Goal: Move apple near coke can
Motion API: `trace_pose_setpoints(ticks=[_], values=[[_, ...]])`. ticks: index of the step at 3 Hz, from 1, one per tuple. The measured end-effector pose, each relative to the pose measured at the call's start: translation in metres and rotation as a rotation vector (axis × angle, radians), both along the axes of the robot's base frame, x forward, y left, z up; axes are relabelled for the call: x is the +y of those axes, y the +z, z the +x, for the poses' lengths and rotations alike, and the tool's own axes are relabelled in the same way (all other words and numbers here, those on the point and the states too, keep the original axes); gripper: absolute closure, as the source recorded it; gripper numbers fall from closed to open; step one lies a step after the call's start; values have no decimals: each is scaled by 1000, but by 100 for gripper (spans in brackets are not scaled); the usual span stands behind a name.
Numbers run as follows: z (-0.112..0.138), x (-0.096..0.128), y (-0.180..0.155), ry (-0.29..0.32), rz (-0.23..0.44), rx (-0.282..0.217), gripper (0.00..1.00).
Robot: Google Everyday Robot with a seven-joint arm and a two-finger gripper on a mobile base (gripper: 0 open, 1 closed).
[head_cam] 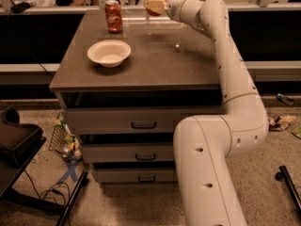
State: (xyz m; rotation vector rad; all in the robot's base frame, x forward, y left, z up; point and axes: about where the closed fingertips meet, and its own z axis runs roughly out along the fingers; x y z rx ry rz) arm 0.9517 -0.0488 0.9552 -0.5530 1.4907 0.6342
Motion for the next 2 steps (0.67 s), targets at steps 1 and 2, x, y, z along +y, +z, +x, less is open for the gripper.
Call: trace_pose_setpoints(ticks=[1,2], values=[[6,5,-8,-20,-35,8,100],[23,30,-41,-34,-75,24,100]])
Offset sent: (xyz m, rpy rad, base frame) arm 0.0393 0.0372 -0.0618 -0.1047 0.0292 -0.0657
